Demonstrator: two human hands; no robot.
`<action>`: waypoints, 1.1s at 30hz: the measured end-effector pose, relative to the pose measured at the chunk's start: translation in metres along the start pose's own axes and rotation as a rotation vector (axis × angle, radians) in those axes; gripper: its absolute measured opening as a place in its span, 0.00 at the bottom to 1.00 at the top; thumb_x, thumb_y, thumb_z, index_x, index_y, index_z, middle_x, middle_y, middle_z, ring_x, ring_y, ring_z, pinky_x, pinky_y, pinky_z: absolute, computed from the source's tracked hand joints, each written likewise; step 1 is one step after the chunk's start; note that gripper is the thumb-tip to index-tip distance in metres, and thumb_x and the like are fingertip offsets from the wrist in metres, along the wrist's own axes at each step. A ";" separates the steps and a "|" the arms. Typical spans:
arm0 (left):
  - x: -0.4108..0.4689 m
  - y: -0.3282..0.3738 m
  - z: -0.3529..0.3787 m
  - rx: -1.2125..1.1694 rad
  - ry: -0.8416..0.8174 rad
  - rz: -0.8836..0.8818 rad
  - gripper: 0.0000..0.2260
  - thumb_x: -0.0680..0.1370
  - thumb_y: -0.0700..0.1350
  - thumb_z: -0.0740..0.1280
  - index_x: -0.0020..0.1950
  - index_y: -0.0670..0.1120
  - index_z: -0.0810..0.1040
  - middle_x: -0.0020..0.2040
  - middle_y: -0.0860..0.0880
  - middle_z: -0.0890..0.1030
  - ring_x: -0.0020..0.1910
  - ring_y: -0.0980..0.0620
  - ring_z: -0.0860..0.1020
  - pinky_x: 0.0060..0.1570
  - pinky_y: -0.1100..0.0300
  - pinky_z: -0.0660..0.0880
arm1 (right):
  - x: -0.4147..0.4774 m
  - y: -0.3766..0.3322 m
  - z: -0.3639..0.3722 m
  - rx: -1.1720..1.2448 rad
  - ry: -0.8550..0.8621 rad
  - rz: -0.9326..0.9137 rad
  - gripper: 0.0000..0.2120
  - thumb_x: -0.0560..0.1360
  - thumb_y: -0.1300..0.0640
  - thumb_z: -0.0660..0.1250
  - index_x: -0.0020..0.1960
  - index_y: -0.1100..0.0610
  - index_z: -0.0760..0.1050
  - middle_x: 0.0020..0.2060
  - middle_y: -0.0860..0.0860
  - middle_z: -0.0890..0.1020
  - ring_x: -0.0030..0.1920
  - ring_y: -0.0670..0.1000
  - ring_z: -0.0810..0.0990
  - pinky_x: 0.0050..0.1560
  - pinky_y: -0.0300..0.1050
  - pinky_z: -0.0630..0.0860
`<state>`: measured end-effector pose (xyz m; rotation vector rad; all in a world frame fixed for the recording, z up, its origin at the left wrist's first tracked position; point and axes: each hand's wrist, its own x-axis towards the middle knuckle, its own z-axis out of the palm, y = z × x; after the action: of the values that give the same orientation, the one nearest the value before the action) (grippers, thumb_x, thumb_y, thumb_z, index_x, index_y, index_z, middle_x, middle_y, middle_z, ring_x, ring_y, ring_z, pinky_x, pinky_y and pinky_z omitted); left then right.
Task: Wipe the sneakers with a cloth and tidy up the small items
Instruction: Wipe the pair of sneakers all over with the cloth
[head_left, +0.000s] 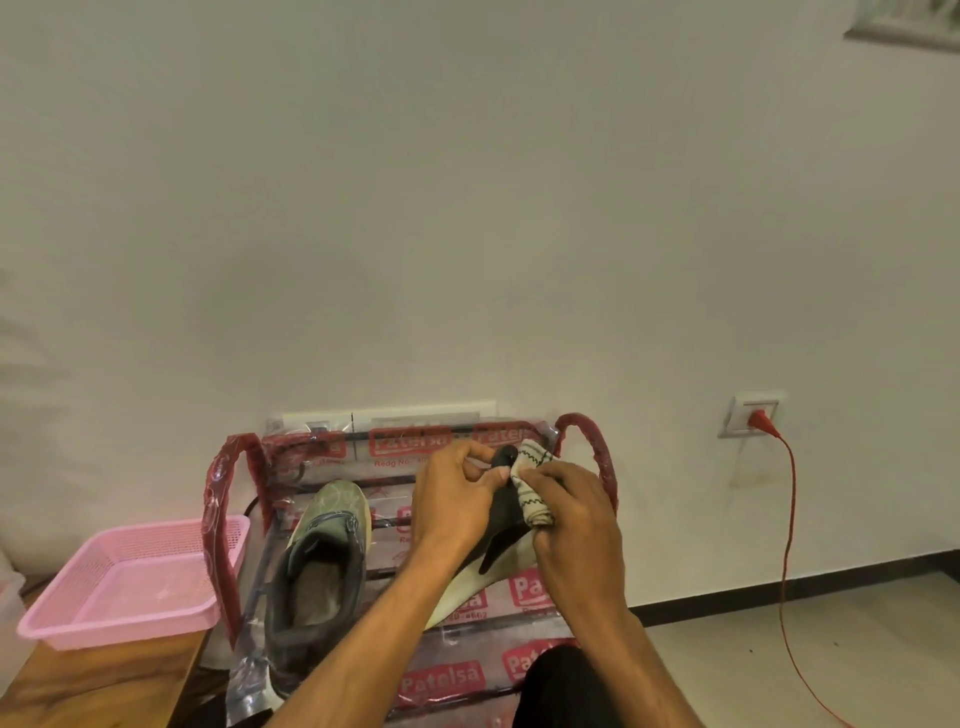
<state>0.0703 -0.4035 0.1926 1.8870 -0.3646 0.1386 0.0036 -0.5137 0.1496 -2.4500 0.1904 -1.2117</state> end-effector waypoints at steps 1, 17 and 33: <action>-0.002 -0.004 0.000 -0.025 -0.015 -0.001 0.05 0.74 0.45 0.74 0.48 0.51 0.80 0.35 0.53 0.82 0.35 0.57 0.81 0.30 0.66 0.75 | -0.003 0.002 0.002 0.016 -0.012 0.019 0.24 0.66 0.70 0.76 0.59 0.55 0.81 0.55 0.51 0.81 0.57 0.54 0.78 0.52 0.55 0.80; -0.019 -0.023 0.015 -0.091 -0.280 -0.010 0.24 0.69 0.26 0.70 0.51 0.54 0.74 0.41 0.45 0.80 0.37 0.56 0.80 0.34 0.67 0.76 | -0.027 0.017 0.007 -0.080 -0.129 0.143 0.24 0.65 0.70 0.75 0.59 0.57 0.80 0.54 0.52 0.80 0.55 0.53 0.78 0.50 0.48 0.81; -0.023 -0.029 0.022 -0.084 -0.144 0.012 0.20 0.70 0.26 0.70 0.48 0.52 0.77 0.42 0.49 0.80 0.42 0.55 0.79 0.37 0.68 0.76 | -0.023 -0.002 0.003 -0.130 -0.231 0.204 0.22 0.67 0.63 0.77 0.60 0.56 0.80 0.54 0.51 0.80 0.53 0.52 0.80 0.53 0.48 0.80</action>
<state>0.0563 -0.4113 0.1526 1.8163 -0.4728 -0.0049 -0.0085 -0.5039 0.1318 -2.5829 0.4526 -0.8479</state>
